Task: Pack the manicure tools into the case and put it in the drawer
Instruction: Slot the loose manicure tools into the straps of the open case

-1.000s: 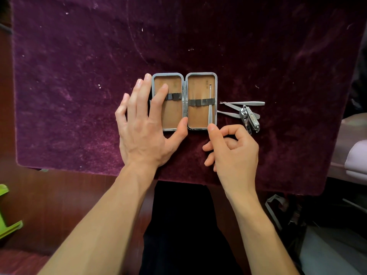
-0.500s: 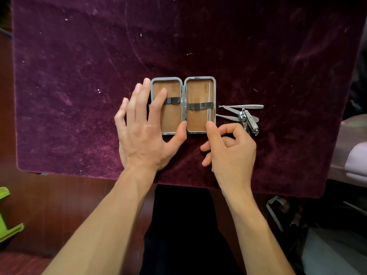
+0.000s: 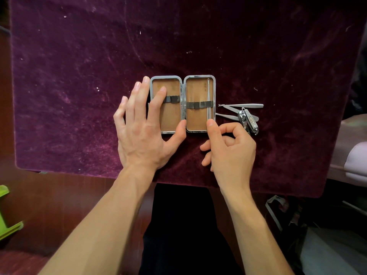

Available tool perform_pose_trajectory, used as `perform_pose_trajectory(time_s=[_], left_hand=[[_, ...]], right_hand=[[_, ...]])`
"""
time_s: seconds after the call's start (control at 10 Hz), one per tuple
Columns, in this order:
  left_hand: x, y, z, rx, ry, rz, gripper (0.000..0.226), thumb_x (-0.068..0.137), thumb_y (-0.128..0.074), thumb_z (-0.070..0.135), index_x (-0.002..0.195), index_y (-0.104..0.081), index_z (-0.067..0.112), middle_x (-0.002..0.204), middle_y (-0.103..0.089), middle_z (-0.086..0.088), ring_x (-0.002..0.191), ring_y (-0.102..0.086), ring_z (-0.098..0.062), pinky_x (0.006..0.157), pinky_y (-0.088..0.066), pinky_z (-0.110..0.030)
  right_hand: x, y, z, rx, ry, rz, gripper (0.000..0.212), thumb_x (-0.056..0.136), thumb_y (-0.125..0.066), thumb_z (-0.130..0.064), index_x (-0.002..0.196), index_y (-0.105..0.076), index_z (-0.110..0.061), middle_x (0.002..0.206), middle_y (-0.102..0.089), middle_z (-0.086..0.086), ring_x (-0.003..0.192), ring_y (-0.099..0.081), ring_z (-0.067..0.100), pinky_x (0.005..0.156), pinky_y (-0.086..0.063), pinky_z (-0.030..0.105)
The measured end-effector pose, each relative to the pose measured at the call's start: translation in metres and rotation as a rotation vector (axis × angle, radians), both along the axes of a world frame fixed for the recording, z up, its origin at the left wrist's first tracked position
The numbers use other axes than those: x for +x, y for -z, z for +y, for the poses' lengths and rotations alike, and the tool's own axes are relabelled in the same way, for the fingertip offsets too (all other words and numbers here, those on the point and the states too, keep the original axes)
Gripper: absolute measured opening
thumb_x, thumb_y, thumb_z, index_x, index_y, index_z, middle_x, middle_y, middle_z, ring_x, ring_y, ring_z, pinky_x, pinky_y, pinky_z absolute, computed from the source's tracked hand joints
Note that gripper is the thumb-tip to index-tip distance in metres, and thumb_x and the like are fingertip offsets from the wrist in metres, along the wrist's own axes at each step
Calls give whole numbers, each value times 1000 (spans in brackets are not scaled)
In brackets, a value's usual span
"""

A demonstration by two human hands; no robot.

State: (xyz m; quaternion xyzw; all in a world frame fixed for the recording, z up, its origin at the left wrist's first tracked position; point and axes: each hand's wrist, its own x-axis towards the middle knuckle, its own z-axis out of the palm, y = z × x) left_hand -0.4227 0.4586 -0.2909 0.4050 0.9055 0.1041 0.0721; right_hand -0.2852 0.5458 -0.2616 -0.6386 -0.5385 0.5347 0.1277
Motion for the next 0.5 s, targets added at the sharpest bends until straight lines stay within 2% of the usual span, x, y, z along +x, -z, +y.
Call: perform_pose_trajectory(time_s=[0.1,0.3,0.4,0.5], left_hand=[[0,0,0,1,-2,-2,74,93,-49,65,153,-39,23,169,-27,-8,157,-25,-26,125,-21,-50],[0,1,0,3,1,3,74,93,-49,64,153,-38,23,169,-27,-8,157,-26,-26,125,-22,-50],[0,1,-1,4,1,2,74,93,-49,65,154,-38,23,169,-27,-8,157,-26,-26,125,-21,-50],[-1,2,-1,11,2,4,73,93,-49,64,153,-37,24,169,-27,-8,157,-26,-26,125,-21,-50]], right_hand=[[0,1,0,0,8,4,31,99,-69,-50,84,-62,-24,59,-75,-4,36,-63,12,62,-49,33],[0,0,0,-10,2,7,31,100,-69,-50,86,-63,-23,59,-75,-3,37,-63,11,63,-51,35],[3,-5,3,-39,3,35,31,99,-70,-49,87,-66,-21,62,-76,-1,40,-64,10,58,-49,30],[16,-12,9,67,-6,48,25,99,-72,-44,87,-69,-22,65,-76,-3,43,-61,6,51,-48,22]])
